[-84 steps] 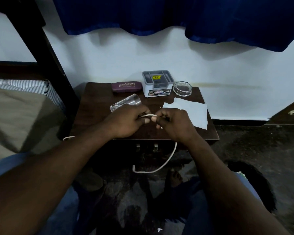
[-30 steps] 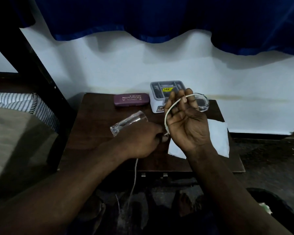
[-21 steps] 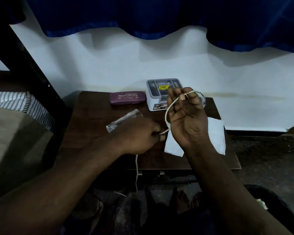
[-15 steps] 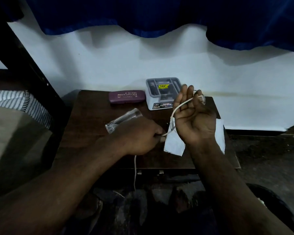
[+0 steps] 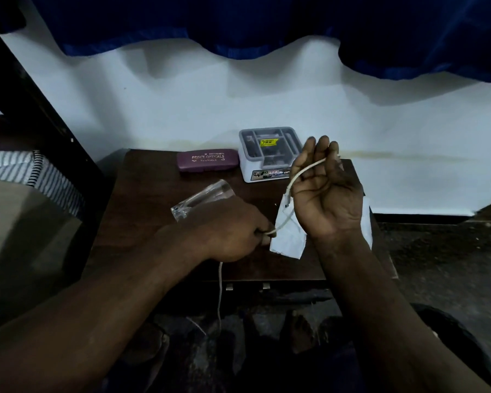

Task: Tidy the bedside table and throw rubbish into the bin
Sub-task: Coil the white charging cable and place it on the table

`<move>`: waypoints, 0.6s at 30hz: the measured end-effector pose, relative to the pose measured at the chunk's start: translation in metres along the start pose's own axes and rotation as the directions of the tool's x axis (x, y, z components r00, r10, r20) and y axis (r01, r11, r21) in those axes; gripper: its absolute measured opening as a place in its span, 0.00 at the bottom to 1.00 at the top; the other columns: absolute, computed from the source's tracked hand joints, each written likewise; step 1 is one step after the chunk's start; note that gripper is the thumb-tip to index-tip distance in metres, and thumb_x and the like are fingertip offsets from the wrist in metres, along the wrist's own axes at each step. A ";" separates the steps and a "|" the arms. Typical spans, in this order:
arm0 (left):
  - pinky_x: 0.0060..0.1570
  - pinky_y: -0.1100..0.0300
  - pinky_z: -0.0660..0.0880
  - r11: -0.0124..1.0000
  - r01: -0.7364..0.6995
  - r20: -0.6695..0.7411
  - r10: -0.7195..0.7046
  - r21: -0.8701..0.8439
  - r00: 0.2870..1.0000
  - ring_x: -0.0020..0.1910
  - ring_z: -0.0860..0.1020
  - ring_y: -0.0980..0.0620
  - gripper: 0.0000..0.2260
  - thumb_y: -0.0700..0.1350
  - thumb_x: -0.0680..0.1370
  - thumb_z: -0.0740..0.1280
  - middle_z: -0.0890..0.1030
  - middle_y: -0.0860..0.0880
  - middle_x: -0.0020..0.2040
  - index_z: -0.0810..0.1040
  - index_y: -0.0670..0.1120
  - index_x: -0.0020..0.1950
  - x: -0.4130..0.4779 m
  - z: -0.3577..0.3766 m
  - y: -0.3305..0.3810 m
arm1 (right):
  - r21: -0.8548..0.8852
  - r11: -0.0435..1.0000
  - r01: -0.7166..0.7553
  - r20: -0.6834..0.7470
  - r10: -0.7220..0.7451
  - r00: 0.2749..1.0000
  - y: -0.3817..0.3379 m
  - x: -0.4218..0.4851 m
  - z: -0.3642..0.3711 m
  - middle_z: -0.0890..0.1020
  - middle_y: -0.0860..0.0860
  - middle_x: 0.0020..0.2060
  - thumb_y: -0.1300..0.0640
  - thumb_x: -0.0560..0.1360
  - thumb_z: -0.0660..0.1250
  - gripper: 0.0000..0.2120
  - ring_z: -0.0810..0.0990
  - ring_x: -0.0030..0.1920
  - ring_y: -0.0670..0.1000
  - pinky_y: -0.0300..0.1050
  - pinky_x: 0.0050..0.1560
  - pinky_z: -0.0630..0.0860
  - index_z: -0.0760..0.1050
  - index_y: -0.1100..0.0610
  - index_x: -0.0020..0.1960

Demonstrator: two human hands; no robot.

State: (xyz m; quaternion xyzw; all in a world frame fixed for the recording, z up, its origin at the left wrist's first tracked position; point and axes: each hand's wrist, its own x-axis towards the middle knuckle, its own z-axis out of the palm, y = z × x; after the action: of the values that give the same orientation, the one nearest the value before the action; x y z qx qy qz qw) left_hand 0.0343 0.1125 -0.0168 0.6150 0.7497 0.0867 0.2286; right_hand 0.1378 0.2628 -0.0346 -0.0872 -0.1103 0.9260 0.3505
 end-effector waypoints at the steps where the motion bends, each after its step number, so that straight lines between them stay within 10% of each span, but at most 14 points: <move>1: 0.51 0.53 0.78 1.000 -0.014 0.000 0.014 -0.009 1.000 0.43 0.78 0.53 0.08 0.53 0.82 0.65 0.83 0.54 0.45 0.83 0.55 0.55 0.001 0.001 0.001 | -0.031 0.999 0.006 0.022 -0.005 1.000 0.001 0.000 0.000 0.87 0.52 0.51 0.66 0.66 0.76 0.11 0.85 0.58 0.54 0.45 0.64 0.74 0.84 0.59 0.48; 4: 0.52 0.54 0.77 0.999 -0.048 0.001 0.048 -0.001 0.999 0.35 0.71 0.59 0.08 0.54 0.82 0.65 0.77 0.62 0.34 0.81 0.53 0.50 0.001 -0.003 0.000 | -0.159 0.987 0.024 -0.008 -0.026 1.000 0.003 0.000 -0.003 0.86 0.52 0.54 0.64 0.55 0.86 0.26 0.82 0.62 0.54 0.45 0.68 0.74 0.84 0.58 0.51; 6: 0.53 0.54 0.77 0.997 -0.062 -0.098 0.067 0.050 0.993 0.39 0.76 0.59 0.08 0.56 0.81 0.65 0.79 0.61 0.35 0.83 0.58 0.51 0.000 -0.011 -0.006 | -0.382 0.922 0.058 -0.056 -0.086 0.995 0.004 0.001 -0.005 0.85 0.54 0.54 0.65 0.70 0.77 0.13 0.85 0.58 0.53 0.43 0.63 0.79 0.81 0.60 0.53; 9: 0.49 0.56 0.77 1.000 -0.016 -0.302 0.017 0.007 0.953 0.47 0.82 0.55 0.06 0.56 0.78 0.69 0.86 0.56 0.47 0.84 0.59 0.52 -0.001 -0.026 -0.017 | -0.672 0.740 -0.032 -0.097 -0.046 0.994 0.009 -0.002 -0.003 0.86 0.55 0.48 0.69 0.81 0.61 0.08 0.87 0.52 0.54 0.46 0.59 0.82 0.79 0.62 0.52; 14: 0.43 0.56 0.75 0.997 -0.073 -0.491 0.047 -0.035 0.870 0.40 0.79 0.58 0.04 0.54 0.72 0.72 0.82 0.58 0.40 0.81 0.57 0.45 -0.004 -0.039 -0.021 | -0.932 0.354 -0.074 -0.044 0.090 0.995 0.028 -0.015 0.006 0.82 0.59 0.37 0.69 0.79 0.63 0.07 0.80 0.37 0.52 0.43 0.43 0.76 0.77 0.66 0.44; 18: 0.41 0.58 0.75 0.980 -0.098 -0.540 -0.010 -0.172 0.842 0.39 0.78 0.58 0.05 0.48 0.73 0.77 0.81 0.57 0.39 0.82 0.54 0.45 -0.003 -0.042 -0.026 | -0.910 0.378 -0.168 -0.114 0.161 0.980 0.034 -0.024 0.015 0.80 0.55 0.32 0.63 0.84 0.58 0.13 0.74 0.34 0.53 0.45 0.39 0.68 0.77 0.62 0.44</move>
State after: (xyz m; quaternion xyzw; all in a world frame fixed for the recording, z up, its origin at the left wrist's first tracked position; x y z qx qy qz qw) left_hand -0.0075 0.1101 0.0103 0.5581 0.7572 0.3330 0.0654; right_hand 0.1304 0.2202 -0.0273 -0.2786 -0.5898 0.7426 0.1518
